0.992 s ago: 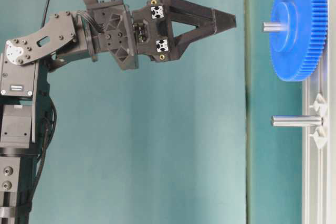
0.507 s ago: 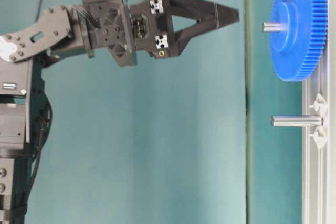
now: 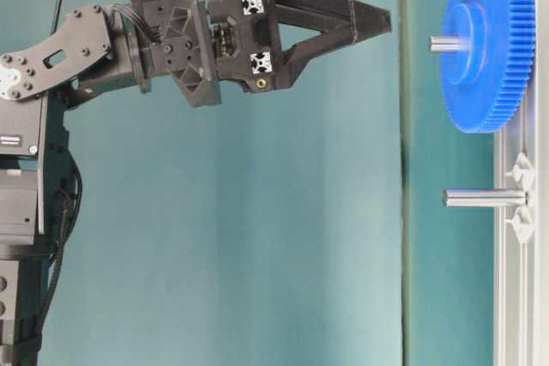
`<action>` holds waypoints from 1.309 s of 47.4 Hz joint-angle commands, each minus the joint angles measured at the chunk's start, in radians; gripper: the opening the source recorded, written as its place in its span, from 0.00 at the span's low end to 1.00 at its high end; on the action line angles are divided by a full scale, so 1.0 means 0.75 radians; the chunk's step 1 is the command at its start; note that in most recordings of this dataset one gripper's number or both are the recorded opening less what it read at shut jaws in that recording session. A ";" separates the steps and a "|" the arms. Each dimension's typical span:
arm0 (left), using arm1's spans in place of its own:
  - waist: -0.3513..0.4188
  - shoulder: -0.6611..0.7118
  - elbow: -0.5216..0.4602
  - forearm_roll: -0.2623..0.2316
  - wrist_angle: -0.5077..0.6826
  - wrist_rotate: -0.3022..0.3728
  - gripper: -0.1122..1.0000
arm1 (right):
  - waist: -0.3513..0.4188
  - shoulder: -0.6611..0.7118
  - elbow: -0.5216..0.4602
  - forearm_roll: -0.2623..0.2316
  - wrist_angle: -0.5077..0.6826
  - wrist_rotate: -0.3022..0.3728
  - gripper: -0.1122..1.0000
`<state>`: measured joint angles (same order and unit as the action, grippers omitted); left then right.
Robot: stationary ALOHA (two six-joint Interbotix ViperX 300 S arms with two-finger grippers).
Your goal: Find the location of the shaft and insert the large gear.
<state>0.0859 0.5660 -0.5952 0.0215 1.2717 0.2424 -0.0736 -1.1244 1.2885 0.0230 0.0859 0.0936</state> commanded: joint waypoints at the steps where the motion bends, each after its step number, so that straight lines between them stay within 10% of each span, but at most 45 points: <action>1: 0.002 -0.096 -0.035 0.006 -0.002 -0.002 0.88 | -0.004 0.008 -0.022 0.000 -0.008 0.010 0.11; 62: 0.031 -0.110 -0.053 0.006 0.035 -0.008 0.88 | -0.004 0.008 -0.018 0.000 -0.006 0.010 0.11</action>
<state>0.1104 0.5415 -0.6090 0.0215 1.2993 0.2362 -0.0752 -1.1244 1.2885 0.0230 0.0859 0.0936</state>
